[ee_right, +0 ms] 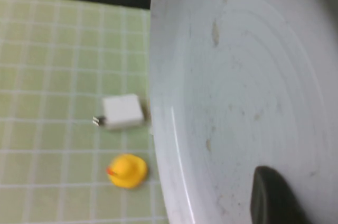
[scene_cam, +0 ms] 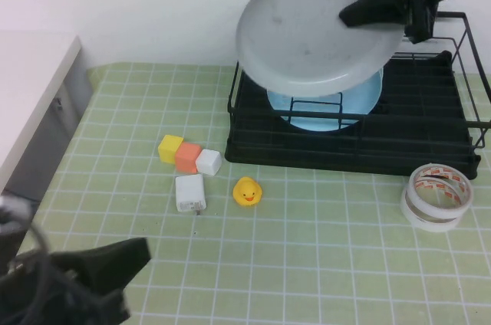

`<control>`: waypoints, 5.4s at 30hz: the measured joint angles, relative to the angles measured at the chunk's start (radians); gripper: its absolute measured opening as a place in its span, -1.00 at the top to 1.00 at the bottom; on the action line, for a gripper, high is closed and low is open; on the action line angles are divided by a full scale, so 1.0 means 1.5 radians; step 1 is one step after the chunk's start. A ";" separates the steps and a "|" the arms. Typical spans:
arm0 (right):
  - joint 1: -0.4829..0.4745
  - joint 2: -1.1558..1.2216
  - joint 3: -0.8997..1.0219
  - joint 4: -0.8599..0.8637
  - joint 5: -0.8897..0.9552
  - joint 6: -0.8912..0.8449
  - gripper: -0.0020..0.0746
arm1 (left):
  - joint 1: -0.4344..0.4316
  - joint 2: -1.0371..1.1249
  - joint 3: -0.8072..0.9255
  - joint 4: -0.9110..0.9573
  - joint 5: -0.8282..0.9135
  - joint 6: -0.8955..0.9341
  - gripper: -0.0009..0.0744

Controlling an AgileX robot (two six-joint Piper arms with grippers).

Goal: Place plate on rack

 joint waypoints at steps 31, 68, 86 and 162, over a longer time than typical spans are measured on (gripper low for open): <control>-0.048 0.313 -0.165 0.136 -0.146 -0.132 0.55 | 0.000 -0.132 0.038 0.086 0.089 -0.189 0.98; -0.049 0.257 -0.173 -0.030 -0.102 0.067 -0.26 | 0.000 -0.132 0.038 0.112 0.160 -0.188 0.98; -0.088 -0.099 -0.148 -0.106 0.049 0.424 0.93 | 0.000 -0.310 -0.034 0.664 0.242 -0.530 0.98; -0.102 -1.320 1.226 -0.459 -0.567 0.702 0.95 | 0.000 -0.428 0.036 0.789 0.256 -0.652 0.98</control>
